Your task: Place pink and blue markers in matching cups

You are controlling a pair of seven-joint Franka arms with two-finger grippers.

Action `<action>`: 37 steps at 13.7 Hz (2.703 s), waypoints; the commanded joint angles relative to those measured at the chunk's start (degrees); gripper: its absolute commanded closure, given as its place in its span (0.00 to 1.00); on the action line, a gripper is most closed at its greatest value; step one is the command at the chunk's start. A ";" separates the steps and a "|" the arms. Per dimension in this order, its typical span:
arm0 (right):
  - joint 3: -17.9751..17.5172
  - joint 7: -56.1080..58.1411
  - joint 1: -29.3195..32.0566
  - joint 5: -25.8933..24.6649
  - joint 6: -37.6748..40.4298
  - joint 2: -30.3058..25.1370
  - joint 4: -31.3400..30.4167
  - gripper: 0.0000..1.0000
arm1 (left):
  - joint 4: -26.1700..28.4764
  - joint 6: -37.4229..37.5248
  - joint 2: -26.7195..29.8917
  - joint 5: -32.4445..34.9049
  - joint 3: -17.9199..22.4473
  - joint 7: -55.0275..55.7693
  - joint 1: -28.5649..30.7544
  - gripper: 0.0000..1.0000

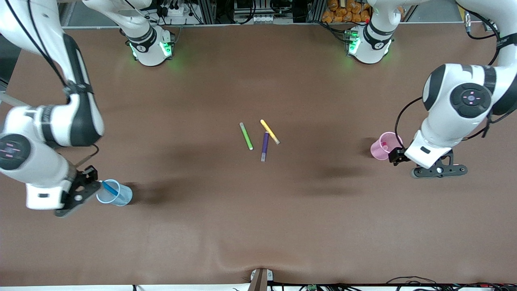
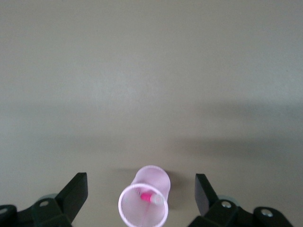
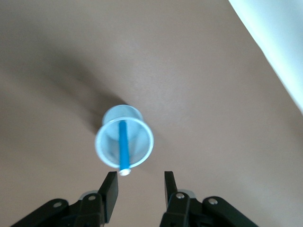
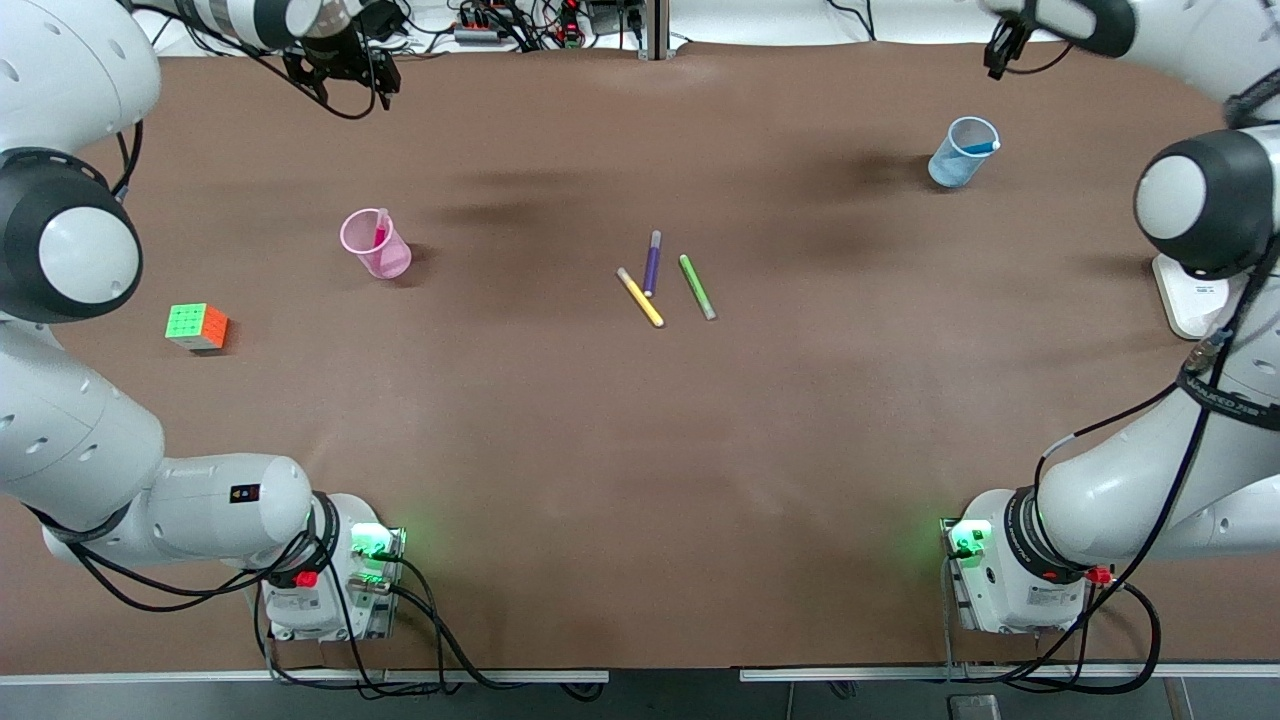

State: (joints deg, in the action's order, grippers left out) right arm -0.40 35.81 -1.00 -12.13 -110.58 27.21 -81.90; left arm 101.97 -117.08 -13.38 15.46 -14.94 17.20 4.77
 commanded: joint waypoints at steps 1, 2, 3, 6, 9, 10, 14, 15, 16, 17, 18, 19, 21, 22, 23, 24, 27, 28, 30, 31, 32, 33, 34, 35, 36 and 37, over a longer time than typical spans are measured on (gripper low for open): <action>-0.04 -10.36 0.04 3.42 5.61 -5.14 -1.42 0.46 | -6.15 8.42 -0.77 -3.23 -0.62 -1.20 0.07 0.00; -0.22 -14.68 -0.57 3.69 8.42 -6.81 -1.42 0.42 | -8.95 12.71 -0.68 -4.55 -0.62 -1.55 0.06 0.00; -0.31 -17.68 -1.27 3.78 10.10 -8.48 -1.51 0.41 | -12.03 16.93 -0.59 -5.78 -0.70 -2.34 -0.02 0.00; -0.05 -24.90 -1.55 8.59 14.94 -13.05 -1.60 0.00 | -16.89 23.91 0.37 -11.40 -0.44 -6.11 0.59 0.00; 0.74 -26.06 -1.02 10.80 16.62 -17.09 -2.03 0.00 | -16.98 24.88 3.09 -14.75 -0.35 -10.60 2.87 0.00; 1.62 -27.54 -1.10 12.55 16.97 -18.15 -2.21 0.00 | -16.98 24.97 3.54 -14.58 -0.18 -10.95 2.88 0.00; 5.05 -30.19 -1.54 15.12 17.15 -22.90 -5.72 0.00 | -16.98 25.50 3.98 -14.40 -0.09 -12.89 3.84 0.00; 5.49 -30.19 -1.54 15.12 17.24 -24.56 -7.29 0.00 | -16.98 25.94 4.15 -14.40 -0.09 -13.24 3.84 0.00; 5.67 -30.19 -1.54 15.12 17.06 -26.49 -8.96 0.00 | -16.98 25.94 4.15 -14.32 -0.09 -13.24 3.84 0.00; 5.76 -30.19 -1.46 15.12 16.89 -28.16 -10.37 0.00 | -16.98 25.94 4.24 -14.58 0.26 -13.77 3.84 0.00; 5.67 -30.19 -1.46 15.12 17.32 -29.05 -10.47 0.00 | -16.89 26.03 4.76 -14.49 1.04 -14.55 3.50 0.00; 5.58 -30.19 -1.46 15.12 17.67 -29.15 -10.47 0.00 | -16.98 26.29 4.94 -14.49 2.10 -14.82 3.06 0.00; 5.76 -31.06 -1.63 15.12 18.99 -29.15 -9.86 0.00 | -16.98 27.34 5.82 -14.32 4.99 -15.43 1.22 0.00; 5.84 -31.33 -1.63 15.12 19.34 -29.15 -9.77 0.00 | -16.98 28.22 6.09 -14.49 6.92 -16.57 -0.53 0.00; 5.93 -31.16 -1.55 15.12 19.52 -29.15 -9.59 0.00 | -16.89 29.10 6.87 -14.58 8.94 -17.28 -1.77 0.00; 6.02 -31.24 -1.63 15.03 19.70 -29.15 -9.51 0.00 | -16.72 29.63 7.49 -14.58 10.96 -17.55 -3.43 0.00; 6.98 -30.72 -1.46 15.29 19.70 -29.15 -9.42 0.00 | -16.54 32.87 9.33 -14.58 14.32 -17.81 -6.52 0.00; 6.99 -30.80 -1.37 15.38 19.70 -29.23 -9.33 0.00 | -16.28 34.10 10.30 -14.58 14.50 -17.81 -6.53 0.00; 7.08 -31.33 -1.28 15.29 19.79 -29.23 -9.16 0.00 | -15.84 36.48 12.32 -14.58 14.50 -18.43 -6.53 0.00; 7.08 -31.16 -1.19 15.29 20.48 -29.15 -8.72 0.00 | -15.32 36.57 12.85 -14.58 14.85 -18.52 -6.53 0.00; 7.08 -31.33 -1.19 15.29 21.27 -28.97 -8.10 0.00 | -15.31 36.58 12.86 -14.58 15.37 -18.78 -6.53 0.00; 6.99 -31.33 -1.19 15.29 21.72 -28.88 -7.84 0.00 | -14.96 36.58 13.03 -14.58 15.38 -19.22 -6.53 0.00; 6.99 -31.42 -1.11 15.21 21.72 -28.88 -7.84 0.00 | -14.26 36.75 13.73 -14.58 15.47 -19.57 -6.53 0.00; 6.99 -31.33 -0.93 15.20 21.72 -28.80 -7.49 0.00 | -12.95 36.75 15.21 -14.67 15.55 -19.66 -6.53 0.00; 6.99 -31.07 -0.76 15.20 21.81 -28.80 -7.22 0.00 | -11.46 36.75 16.71 -14.67 15.55 -19.66 -6.53 0.00; 6.99 -30.89 -0.14 15.20 22.42 -28.80 -7.22 0.00 | -9.88 36.75 17.77 -14.67 15.55 -19.66 -6.53 0.00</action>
State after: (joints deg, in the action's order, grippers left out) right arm 6.73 5.13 -2.38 2.00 -89.53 -0.76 -89.41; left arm 87.52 -80.35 0.10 1.86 -0.07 -1.41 -1.27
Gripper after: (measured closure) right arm 0.000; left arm 0.000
